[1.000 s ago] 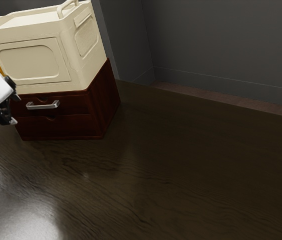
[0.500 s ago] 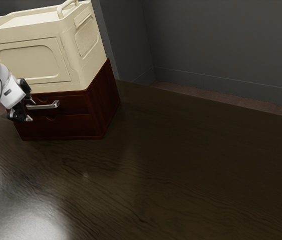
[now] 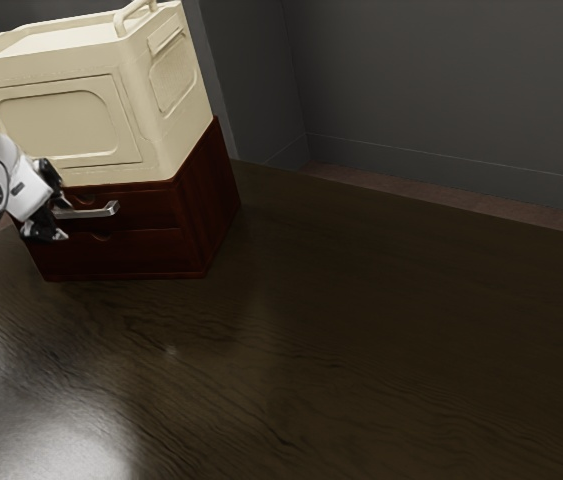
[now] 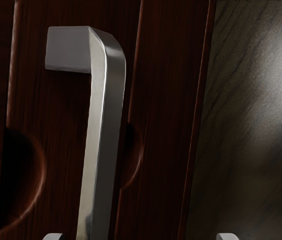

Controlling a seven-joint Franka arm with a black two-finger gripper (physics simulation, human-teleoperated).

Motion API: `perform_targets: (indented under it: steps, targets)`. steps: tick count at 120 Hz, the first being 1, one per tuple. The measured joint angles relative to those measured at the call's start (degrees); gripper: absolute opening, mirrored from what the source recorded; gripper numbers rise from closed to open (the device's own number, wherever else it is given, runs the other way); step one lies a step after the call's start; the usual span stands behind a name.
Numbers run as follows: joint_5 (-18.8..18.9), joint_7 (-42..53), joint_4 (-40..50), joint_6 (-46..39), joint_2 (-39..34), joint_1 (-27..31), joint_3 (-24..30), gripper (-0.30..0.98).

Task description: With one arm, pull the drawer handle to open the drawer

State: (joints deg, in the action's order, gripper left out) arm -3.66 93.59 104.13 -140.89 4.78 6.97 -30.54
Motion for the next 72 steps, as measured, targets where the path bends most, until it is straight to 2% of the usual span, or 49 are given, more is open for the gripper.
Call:
perform_targets:
  steps: [54, 72]
  targets:
    - [-1.24, 0.36, -0.32, -1.99, 1.51, -0.12, 0.56, 0.33]
    - [-1.87, 0.43, -0.35, -2.23, 1.65, -0.09, 0.56, 0.29]
